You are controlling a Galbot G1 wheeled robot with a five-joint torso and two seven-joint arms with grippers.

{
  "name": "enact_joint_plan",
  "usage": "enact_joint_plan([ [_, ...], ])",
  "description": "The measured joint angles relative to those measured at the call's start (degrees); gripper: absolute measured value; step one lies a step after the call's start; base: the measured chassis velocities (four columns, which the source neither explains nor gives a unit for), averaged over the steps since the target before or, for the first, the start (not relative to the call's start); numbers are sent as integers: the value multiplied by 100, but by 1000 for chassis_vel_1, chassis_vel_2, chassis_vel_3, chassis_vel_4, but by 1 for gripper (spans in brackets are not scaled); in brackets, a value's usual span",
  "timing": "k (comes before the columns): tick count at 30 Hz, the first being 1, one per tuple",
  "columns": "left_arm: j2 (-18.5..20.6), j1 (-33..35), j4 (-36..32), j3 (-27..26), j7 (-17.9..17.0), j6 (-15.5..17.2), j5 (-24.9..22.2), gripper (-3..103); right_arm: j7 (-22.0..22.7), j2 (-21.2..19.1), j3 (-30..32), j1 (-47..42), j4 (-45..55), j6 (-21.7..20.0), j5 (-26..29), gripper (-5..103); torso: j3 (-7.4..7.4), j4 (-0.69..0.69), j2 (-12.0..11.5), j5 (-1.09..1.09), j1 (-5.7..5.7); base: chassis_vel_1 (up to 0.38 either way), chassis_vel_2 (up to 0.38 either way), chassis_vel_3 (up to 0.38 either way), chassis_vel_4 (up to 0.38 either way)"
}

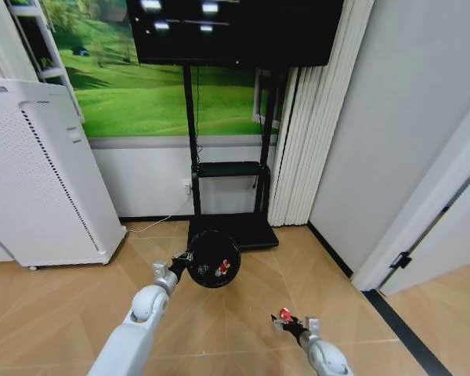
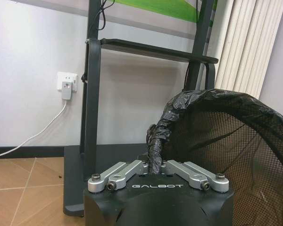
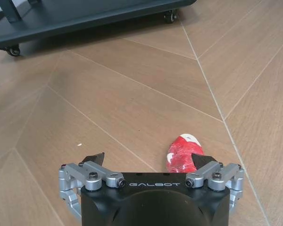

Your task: Pick up the trash bin and place the garbage on the floor into it.

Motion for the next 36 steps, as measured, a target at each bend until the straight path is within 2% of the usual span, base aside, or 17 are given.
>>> enact_joint_plan([
  [8, 49, -36, -35, -4, 32, 0, -58, 4, 111, 109, 4, 349, -533, 15, -273, 100, 0, -2, 0, 0, 0, 0, 0, 0, 0],
  [18, 176, -18, -80, -135, 123, 4, -136, 4, 345, 352, 49, 863, -1422, 263, -706, 100, 0, 0, 0, 1, 0, 0, 0, 0, 0],
  [20, 194, -24, -79, -150, 130, 4, -153, 4, 377, 371, 51, 880, -1459, 263, -718, 103, 0, 0, 0, 1, 0, 0, 0, 0, 0],
  [22, 206, -34, -77, -169, 143, 5, -173, 4, 395, 385, 56, 884, -1477, 261, -729, 94, 0, -1, 0, 0, 0, 0, 0, 0, 0],
  [25, 205, -38, -71, -173, 150, 5, -174, 4, 416, 386, 63, 879, -1475, 258, -726, 89, -1, -1, 0, 0, 0, 0, 0, 0, 0],
  [28, 175, -38, -67, -167, 154, 5, -172, 4, 448, 353, 86, 827, -1392, 243, -674, 73, -1, -1, 0, 0, 0, 0, 0, 0, 0],
  [29, 175, -38, -67, -167, 154, 5, -172, 4, 448, 353, 86, 827, -1392, 243, -674, 73, -1, -1, 0, 0, 0, 0, 0, 0, 0],
  [31, 143, -40, -44, -147, 157, 5, -151, 4, 456, 302, 94, 777, -1315, 239, -622, 62, -1, -1, 0, 0, 0, 0, 0, 0, 0],
  [32, 143, -40, -44, -147, 157, 5, -151, 4, 456, 302, 94, 777, -1315, 239, -622, 62, -1, -1, 0, 0, 0, 0, 0, 0, 0],
  [34, 123, -46, -39, -128, 157, 5, -144, 4, 457, 266, 111, 751, -1282, 239, -582, 51, -1, -2, 0, 0, 0, 0, 0, 0, 0],
  [36, 113, -49, -35, -114, 156, 5, -135, 4, 458, 253, 122, 735, -1266, 244, -563, 49, -1, -2, 0, 0, 0, 0, 0, 0, 0],
])
